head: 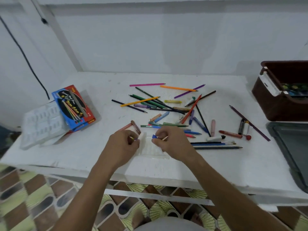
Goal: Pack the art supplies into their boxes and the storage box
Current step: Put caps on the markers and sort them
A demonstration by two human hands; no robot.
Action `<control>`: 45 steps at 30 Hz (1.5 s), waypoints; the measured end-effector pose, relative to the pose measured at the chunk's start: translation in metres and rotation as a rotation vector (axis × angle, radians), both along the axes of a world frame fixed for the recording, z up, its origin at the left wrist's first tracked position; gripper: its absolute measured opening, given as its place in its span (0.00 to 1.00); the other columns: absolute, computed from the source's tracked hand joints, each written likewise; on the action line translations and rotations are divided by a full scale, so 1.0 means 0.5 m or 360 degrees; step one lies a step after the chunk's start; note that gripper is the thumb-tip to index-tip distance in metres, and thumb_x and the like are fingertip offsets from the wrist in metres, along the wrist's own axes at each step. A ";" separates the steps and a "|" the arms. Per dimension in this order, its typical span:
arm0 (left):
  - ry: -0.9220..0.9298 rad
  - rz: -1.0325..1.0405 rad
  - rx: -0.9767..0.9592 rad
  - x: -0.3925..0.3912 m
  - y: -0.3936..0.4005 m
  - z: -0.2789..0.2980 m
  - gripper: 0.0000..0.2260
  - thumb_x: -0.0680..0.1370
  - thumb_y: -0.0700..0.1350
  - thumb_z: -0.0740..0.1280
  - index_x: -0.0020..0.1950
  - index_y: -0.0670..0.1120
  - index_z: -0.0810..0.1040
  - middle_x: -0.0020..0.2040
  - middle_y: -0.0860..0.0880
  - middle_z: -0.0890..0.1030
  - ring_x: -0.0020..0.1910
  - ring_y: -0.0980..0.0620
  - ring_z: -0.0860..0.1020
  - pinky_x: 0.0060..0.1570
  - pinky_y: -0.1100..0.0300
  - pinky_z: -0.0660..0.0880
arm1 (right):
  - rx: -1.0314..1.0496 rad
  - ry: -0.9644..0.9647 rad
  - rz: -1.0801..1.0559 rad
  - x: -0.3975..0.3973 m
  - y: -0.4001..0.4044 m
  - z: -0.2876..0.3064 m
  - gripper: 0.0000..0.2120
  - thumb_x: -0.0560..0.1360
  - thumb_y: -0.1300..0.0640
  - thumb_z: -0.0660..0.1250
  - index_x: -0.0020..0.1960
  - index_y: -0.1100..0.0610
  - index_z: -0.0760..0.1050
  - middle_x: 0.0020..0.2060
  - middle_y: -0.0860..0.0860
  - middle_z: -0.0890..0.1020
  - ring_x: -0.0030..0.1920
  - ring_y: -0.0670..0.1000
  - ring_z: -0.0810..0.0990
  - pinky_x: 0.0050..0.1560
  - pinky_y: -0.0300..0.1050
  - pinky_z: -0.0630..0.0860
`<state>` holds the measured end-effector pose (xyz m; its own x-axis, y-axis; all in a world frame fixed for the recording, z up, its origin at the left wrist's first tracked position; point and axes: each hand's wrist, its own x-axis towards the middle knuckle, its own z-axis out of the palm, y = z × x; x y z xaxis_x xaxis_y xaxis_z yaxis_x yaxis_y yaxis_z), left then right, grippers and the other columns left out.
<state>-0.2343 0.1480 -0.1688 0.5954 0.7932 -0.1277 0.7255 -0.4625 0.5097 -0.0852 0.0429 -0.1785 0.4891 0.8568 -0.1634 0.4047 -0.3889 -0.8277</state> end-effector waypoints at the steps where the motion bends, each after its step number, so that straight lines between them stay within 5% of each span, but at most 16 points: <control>1: 0.0007 -0.0009 0.0025 -0.002 -0.004 -0.003 0.10 0.77 0.50 0.67 0.55 0.50 0.81 0.43 0.53 0.80 0.35 0.62 0.73 0.34 0.72 0.66 | -0.0020 -0.0021 0.0003 -0.009 0.008 -0.007 0.10 0.72 0.54 0.73 0.50 0.57 0.78 0.44 0.52 0.82 0.33 0.44 0.78 0.38 0.40 0.79; 7: 0.0067 -0.0042 0.0164 0.004 -0.026 -0.022 0.11 0.76 0.50 0.66 0.55 0.47 0.81 0.42 0.51 0.82 0.38 0.55 0.77 0.40 0.64 0.73 | -0.0056 -0.0069 -0.0074 -0.044 0.035 -0.027 0.08 0.72 0.55 0.72 0.43 0.60 0.78 0.40 0.56 0.83 0.29 0.47 0.78 0.31 0.35 0.75; 14: 0.0114 -0.0132 0.0237 0.019 -0.038 -0.033 0.11 0.78 0.51 0.65 0.53 0.47 0.81 0.44 0.49 0.82 0.39 0.53 0.76 0.39 0.62 0.72 | -0.0090 -0.0157 -0.0036 -0.048 0.039 -0.041 0.11 0.75 0.57 0.68 0.55 0.59 0.80 0.50 0.52 0.83 0.39 0.43 0.77 0.37 0.25 0.68; 19: 0.0059 -0.0130 0.0194 0.015 -0.028 -0.048 0.10 0.78 0.51 0.65 0.52 0.48 0.82 0.39 0.52 0.80 0.34 0.58 0.73 0.33 0.67 0.67 | -0.0219 -0.0269 0.0122 -0.038 0.019 -0.031 0.17 0.76 0.53 0.68 0.63 0.54 0.76 0.55 0.51 0.80 0.43 0.43 0.75 0.42 0.30 0.69; 25: 0.0085 -0.0282 0.0152 -0.008 0.018 -0.050 0.14 0.76 0.50 0.69 0.61 0.52 0.80 0.53 0.49 0.76 0.48 0.54 0.71 0.46 0.62 0.66 | -0.0291 -0.0265 0.0286 -0.040 0.016 -0.040 0.18 0.75 0.52 0.68 0.65 0.52 0.75 0.55 0.51 0.77 0.45 0.45 0.73 0.46 0.35 0.67; 35: 0.0223 -0.0326 0.0077 0.011 0.024 -0.037 0.22 0.73 0.53 0.71 0.67 0.52 0.74 0.63 0.49 0.72 0.61 0.50 0.69 0.58 0.58 0.68 | -0.0249 -0.0350 0.0255 -0.039 0.022 -0.055 0.18 0.75 0.52 0.69 0.64 0.52 0.75 0.53 0.51 0.76 0.43 0.45 0.72 0.45 0.36 0.67; 45: 0.0291 -0.0348 0.0042 0.018 0.020 -0.039 0.23 0.74 0.56 0.70 0.67 0.56 0.72 0.62 0.47 0.69 0.62 0.47 0.66 0.60 0.54 0.67 | -0.0239 -0.0405 0.0278 -0.036 0.026 -0.056 0.20 0.75 0.51 0.68 0.66 0.52 0.74 0.46 0.50 0.74 0.39 0.43 0.70 0.46 0.37 0.66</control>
<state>-0.2251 0.1580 -0.1885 0.7219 0.6528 -0.2294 0.6855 -0.6297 0.3654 -0.1033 0.0560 -0.2064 0.3781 0.9069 -0.1858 0.6621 -0.4052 -0.6304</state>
